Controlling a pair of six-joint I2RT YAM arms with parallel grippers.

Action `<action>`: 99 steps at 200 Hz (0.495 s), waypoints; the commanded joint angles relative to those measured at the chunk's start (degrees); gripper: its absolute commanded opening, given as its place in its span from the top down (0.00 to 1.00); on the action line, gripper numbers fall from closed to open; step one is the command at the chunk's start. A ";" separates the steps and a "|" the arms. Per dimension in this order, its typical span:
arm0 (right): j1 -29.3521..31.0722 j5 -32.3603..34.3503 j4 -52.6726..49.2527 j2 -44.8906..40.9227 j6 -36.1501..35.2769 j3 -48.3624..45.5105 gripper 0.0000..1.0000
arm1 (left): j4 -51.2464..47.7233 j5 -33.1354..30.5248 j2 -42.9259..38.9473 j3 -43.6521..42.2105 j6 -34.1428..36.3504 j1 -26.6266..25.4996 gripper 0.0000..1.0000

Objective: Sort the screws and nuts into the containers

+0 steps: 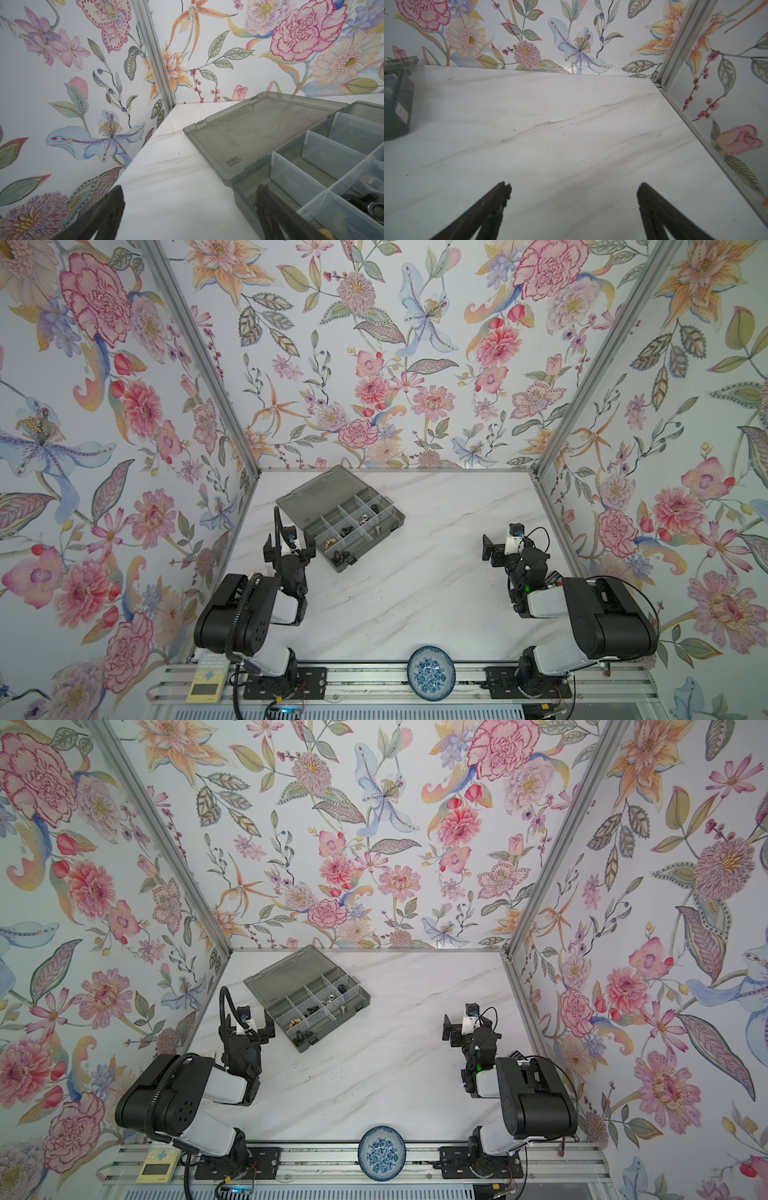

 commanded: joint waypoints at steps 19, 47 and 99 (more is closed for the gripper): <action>-0.27 0.58 -0.02 0.43 -0.38 1.01 0.01 | 2.68 0.11 0.31 -0.29 0.51 0.02 0.01; -0.27 0.54 -0.05 0.45 -0.34 0.99 0.01 | 2.57 0.09 0.36 -0.27 0.51 0.01 0.01; -0.27 0.54 -0.05 0.43 -0.40 0.99 0.01 | 1.75 1.51 0.14 -0.05 -0.10 0.67 0.01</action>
